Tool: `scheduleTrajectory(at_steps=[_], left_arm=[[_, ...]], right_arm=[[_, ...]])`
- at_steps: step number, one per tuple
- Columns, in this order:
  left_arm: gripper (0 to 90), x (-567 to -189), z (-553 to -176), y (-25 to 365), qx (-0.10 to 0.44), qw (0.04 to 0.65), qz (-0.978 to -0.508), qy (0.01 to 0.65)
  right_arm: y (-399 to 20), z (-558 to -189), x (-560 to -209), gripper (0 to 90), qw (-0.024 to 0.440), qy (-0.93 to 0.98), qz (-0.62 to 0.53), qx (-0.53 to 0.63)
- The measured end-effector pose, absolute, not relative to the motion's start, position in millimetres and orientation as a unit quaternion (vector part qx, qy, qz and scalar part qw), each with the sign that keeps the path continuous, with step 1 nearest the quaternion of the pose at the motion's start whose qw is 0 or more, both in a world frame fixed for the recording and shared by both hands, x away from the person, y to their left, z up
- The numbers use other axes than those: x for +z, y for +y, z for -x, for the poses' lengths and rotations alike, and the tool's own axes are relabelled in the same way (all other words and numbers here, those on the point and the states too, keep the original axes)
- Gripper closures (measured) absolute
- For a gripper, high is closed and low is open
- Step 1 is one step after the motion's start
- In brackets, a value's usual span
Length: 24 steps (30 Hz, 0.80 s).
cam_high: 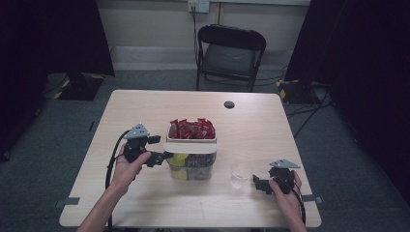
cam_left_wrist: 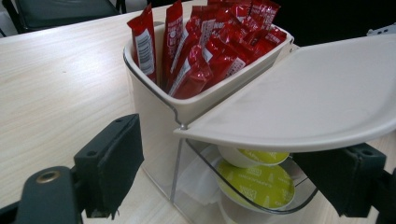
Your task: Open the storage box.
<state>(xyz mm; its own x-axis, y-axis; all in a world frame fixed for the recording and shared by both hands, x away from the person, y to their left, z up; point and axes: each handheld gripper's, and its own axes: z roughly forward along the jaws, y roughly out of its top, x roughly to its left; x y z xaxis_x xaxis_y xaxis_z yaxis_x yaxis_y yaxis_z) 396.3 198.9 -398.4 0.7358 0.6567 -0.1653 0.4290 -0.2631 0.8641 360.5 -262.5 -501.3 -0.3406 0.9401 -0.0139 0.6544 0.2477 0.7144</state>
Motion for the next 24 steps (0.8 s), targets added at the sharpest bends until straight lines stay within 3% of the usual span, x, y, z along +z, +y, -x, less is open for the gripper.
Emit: scheduleTrajectory(at_steps=[24], left_arm=[[15.5, -387.6, -412.8, 195.6, 0.105, 0.519, -0.774, 0.347]], right_arm=[[-262.4, -360.6, -501.3, 1.3, 0.227, 0.756, -0.527, 0.313]])
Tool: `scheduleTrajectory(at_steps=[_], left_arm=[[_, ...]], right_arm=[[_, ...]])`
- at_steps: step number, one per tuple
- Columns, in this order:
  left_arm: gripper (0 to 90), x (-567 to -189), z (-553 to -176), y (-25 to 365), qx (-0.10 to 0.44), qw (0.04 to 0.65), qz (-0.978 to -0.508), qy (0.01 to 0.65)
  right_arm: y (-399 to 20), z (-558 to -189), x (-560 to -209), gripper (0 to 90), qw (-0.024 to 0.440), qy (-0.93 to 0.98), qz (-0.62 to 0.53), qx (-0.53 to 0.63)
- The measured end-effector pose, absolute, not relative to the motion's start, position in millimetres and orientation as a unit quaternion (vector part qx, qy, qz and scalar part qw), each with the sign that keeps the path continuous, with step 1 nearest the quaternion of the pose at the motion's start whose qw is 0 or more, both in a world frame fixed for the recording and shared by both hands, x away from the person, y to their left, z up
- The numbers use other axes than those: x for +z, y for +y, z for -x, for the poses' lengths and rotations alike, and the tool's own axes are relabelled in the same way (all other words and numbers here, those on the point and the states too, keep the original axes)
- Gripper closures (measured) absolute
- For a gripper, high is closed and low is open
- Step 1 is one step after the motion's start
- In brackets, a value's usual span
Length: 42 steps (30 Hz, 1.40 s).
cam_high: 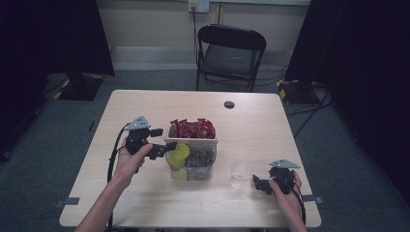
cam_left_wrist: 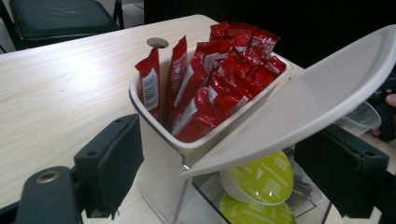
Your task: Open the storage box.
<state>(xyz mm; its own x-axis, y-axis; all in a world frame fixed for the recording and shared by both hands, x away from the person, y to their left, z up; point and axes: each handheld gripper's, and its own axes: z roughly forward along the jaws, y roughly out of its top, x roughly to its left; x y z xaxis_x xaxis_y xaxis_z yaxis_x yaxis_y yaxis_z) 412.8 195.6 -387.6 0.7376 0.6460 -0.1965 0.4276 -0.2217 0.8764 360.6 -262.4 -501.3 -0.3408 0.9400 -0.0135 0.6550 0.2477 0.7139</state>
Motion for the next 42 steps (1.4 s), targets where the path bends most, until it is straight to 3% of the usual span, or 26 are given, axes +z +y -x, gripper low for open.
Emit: scheduleTrajectory(at_steps=[42], left_arm=[[14.5, -381.3, -442.8, 202.7, 0.109, 0.524, -0.763, 0.362]], right_arm=[[-262.3, -361.7, -500.3, 0.5, 0.222, 0.758, -0.53, 0.309]])
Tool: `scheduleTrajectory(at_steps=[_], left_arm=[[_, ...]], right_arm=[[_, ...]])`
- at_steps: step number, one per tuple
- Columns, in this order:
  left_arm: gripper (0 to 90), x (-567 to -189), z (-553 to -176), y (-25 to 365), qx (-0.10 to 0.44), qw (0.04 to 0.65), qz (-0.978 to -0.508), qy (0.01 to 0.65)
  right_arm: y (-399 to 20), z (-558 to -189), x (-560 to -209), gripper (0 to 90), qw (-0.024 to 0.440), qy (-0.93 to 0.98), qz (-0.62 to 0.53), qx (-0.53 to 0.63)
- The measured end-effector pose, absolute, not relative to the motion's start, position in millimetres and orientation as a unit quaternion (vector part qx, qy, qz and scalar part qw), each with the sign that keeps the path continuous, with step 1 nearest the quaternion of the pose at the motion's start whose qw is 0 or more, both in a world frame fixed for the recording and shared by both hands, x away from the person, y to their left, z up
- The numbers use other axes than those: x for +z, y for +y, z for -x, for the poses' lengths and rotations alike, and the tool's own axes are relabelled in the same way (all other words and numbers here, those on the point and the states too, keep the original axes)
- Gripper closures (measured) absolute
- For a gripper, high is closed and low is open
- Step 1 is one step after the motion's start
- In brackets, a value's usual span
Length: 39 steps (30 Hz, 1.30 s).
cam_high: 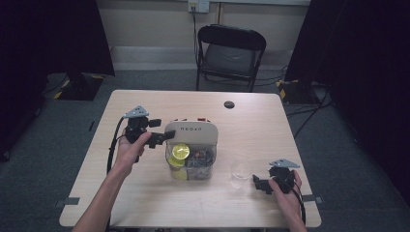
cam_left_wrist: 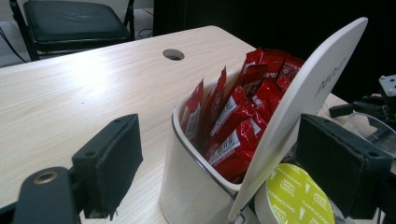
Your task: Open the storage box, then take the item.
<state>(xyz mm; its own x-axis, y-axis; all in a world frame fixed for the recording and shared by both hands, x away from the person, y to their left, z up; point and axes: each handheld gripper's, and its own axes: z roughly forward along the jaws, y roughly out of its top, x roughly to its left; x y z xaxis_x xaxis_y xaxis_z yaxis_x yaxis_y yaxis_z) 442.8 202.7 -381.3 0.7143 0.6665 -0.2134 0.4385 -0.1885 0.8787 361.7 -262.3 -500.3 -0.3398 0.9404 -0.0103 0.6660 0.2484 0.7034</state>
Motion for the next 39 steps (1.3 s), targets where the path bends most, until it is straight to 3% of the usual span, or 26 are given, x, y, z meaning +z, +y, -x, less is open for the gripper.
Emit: scheduleTrajectory(at_steps=[2, 4, 5, 7, 9, 11, 12, 14, 24, 39], left_arm=[[14.6, -381.0, -442.0, 202.4, 0.111, 0.524, -0.762, 0.364], [14.9, -380.0, -440.9, 202.5, 0.114, 0.519, -0.764, 0.366], [14.9, -379.9, -440.7, 202.3, 0.115, 0.518, -0.764, 0.367], [14.9, -380.2, -440.5, 201.4, 0.117, 0.52, -0.763, 0.365], [14.9, -379.7, -439.8, 200.5, 0.12, 0.518, -0.764, 0.366], [14.9, -379.3, -439.4, 199.4, 0.122, 0.517, -0.763, 0.367], [14.9, -379.4, -439.6, 199.1, 0.12, 0.518, -0.763, 0.367], [14.9, -379.0, -439.5, 199.0, 0.119, 0.515, -0.764, 0.37], [14.4, -380.2, -440.0, 197.7, 0.123, 0.513, -0.767, 0.364], [14.0, -380.2, -440.2, 198.6, 0.122, 0.513, -0.767, 0.365]], right_arm=[[-263.0, -361.9, -499.2, 3.4, 0.222, 0.76, -0.529, 0.306], [-263.4, -361.4, -496.4, 17.5, 0.225, 0.757, -0.531, 0.308], [-263.5, -361.0, -494.4, 19.6, 0.224, 0.757, -0.529, 0.312], [-263.2, -360.3, -493.0, 11.3, 0.226, 0.757, -0.528, 0.313], [-263.7, -358.7, -489.8, 18.1, 0.226, 0.759, -0.521, 0.318], [-263.7, -357.9, -485.8, 13.7, 0.229, 0.756, -0.519, 0.326], [-263.7, -357.2, -483.0, 17.1, 0.232, 0.754, -0.518, 0.331], [-264.2, -355.9, -477.4, 14.4, 0.236, 0.75, -0.514, 0.343], [-261.0, -352.5, -443.4, 21.6, 0.226, 0.744, -0.495, 0.388], [-220.7, -353.6, -395.5, 31.1, 0.202, 0.763, -0.421, 0.446]])
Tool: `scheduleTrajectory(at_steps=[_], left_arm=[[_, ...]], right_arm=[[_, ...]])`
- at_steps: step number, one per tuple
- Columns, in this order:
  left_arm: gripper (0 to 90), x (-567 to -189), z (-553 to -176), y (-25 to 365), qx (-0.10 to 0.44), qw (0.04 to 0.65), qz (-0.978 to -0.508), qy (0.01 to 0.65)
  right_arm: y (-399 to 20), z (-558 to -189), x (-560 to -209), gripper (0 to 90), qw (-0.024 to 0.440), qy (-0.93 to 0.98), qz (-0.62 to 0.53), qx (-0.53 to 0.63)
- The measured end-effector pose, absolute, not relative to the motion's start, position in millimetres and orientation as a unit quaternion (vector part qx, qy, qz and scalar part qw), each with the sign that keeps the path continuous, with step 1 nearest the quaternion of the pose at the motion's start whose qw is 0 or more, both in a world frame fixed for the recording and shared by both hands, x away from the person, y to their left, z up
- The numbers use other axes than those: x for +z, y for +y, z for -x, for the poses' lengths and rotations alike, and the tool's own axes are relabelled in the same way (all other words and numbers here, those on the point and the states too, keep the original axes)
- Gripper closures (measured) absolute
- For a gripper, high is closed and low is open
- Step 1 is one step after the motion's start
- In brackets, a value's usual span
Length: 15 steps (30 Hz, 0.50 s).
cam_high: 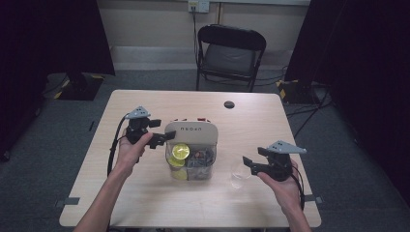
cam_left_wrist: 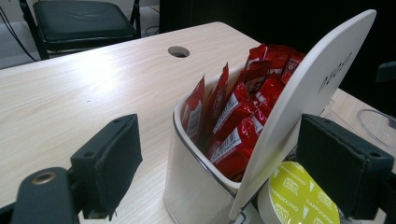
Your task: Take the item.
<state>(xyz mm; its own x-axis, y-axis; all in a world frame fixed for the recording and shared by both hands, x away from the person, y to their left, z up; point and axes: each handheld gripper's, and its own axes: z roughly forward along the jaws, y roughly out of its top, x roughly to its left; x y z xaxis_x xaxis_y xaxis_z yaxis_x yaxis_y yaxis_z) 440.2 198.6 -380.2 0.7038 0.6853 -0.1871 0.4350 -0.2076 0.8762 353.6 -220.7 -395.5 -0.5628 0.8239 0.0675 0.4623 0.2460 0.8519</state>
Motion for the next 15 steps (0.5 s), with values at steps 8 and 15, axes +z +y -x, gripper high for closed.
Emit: scheduleTrajectory(at_steps=[8, 15], left_arm=[[14.0, -380.4, -440.4, 198.1, 0.121, 0.514, -0.767, 0.365], [14.0, -380.8, -440.8, 199.3, 0.119, 0.512, -0.768, 0.365]], right_arm=[[-192.4, -357.8, -384.4, 33.1, 0.169, 0.777, -0.382, 0.471], [-163.9, -364.2, -376.8, 41.9, 0.144, 0.789, -0.35, 0.484]])
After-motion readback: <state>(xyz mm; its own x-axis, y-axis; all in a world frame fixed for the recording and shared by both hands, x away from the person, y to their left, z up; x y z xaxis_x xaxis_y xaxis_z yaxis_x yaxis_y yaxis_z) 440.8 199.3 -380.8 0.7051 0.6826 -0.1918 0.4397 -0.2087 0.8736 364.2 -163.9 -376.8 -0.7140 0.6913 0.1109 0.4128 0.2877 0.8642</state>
